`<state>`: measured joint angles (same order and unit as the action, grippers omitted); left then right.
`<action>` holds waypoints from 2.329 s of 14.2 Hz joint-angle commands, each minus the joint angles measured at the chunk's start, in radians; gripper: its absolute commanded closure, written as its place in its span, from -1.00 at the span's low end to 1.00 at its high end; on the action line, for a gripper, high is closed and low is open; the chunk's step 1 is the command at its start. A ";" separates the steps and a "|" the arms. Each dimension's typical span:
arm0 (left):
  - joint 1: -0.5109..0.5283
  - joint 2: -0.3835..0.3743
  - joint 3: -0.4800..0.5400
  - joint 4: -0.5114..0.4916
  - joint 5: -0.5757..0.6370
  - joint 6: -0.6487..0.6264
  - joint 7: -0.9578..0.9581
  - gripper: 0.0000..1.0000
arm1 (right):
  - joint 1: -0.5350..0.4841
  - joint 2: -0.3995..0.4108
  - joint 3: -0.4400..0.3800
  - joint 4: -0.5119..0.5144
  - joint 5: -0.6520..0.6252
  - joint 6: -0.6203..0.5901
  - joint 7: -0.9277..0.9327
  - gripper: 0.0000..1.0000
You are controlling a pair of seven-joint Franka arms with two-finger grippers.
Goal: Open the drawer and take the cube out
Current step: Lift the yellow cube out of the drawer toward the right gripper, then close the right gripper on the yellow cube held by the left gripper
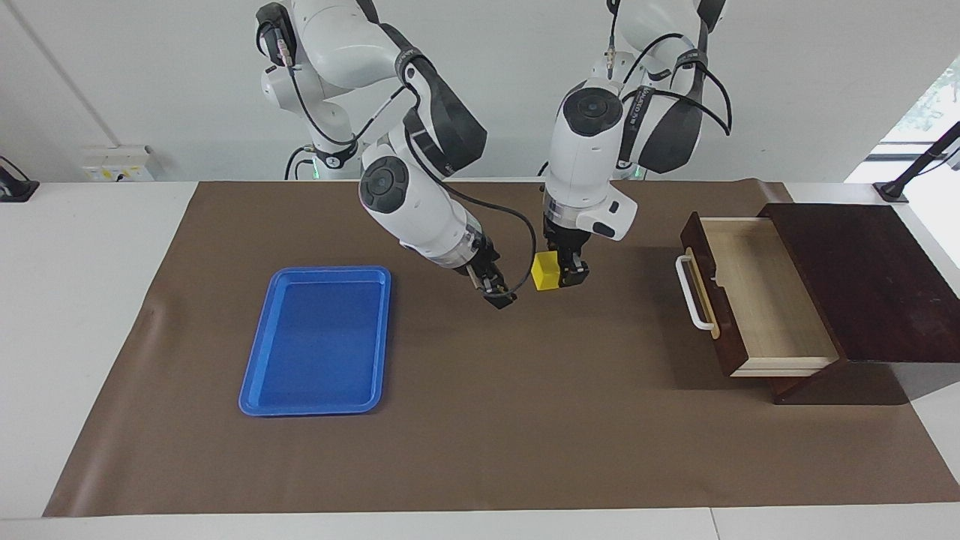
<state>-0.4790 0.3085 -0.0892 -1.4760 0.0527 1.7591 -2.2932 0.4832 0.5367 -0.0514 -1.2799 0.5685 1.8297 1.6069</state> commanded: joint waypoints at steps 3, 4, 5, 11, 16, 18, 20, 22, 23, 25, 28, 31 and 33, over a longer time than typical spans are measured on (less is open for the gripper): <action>-0.015 -0.019 0.016 -0.024 -0.010 0.019 -0.012 1.00 | 0.029 0.023 -0.010 0.044 0.004 -0.012 0.051 -0.89; -0.015 -0.019 0.016 -0.024 -0.011 0.017 -0.012 1.00 | 0.031 0.025 -0.010 0.045 0.004 -0.010 0.054 -0.89; -0.015 -0.019 0.016 -0.024 -0.010 0.017 -0.012 1.00 | 0.032 0.025 -0.010 0.045 0.004 -0.009 0.059 -0.89; -0.015 -0.019 0.016 -0.024 -0.010 0.017 -0.012 1.00 | 0.048 0.029 -0.004 0.062 0.013 0.013 0.111 -0.88; -0.015 -0.019 0.016 -0.024 -0.011 0.017 -0.018 1.00 | 0.048 0.042 -0.002 0.091 0.080 0.023 0.137 -0.88; -0.015 -0.019 0.016 -0.024 -0.011 0.017 -0.019 1.00 | 0.048 0.042 -0.002 0.090 0.108 0.026 0.136 -0.87; -0.015 -0.019 0.016 -0.024 -0.011 0.019 -0.019 1.00 | 0.048 0.042 -0.005 0.090 0.135 0.029 0.136 -0.87; -0.015 -0.019 0.016 -0.024 -0.011 0.019 -0.019 1.00 | 0.046 0.042 -0.008 0.086 0.152 0.040 0.136 -0.87; -0.015 -0.019 0.016 -0.024 -0.011 0.019 -0.019 1.00 | 0.048 0.040 -0.008 0.086 0.154 0.043 0.134 -0.87; -0.015 -0.019 0.016 -0.024 -0.011 0.019 -0.019 1.00 | 0.049 0.040 -0.008 0.082 0.154 0.048 0.134 -0.86; -0.015 -0.019 0.016 -0.024 -0.011 0.019 -0.020 1.00 | 0.051 0.037 -0.008 0.076 0.148 0.062 0.131 -0.82; -0.015 -0.019 0.016 -0.024 -0.011 0.019 -0.020 1.00 | 0.051 0.034 -0.008 0.070 0.140 0.062 0.122 -0.67; -0.015 -0.019 0.016 -0.024 -0.011 0.019 -0.020 1.00 | 0.054 0.034 -0.008 0.070 0.140 0.060 0.097 -0.12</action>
<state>-0.4792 0.3085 -0.0892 -1.4760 0.0527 1.7612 -2.3001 0.5303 0.5591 -0.0553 -1.2249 0.7005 1.8832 1.7232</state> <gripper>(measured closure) 0.445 0.154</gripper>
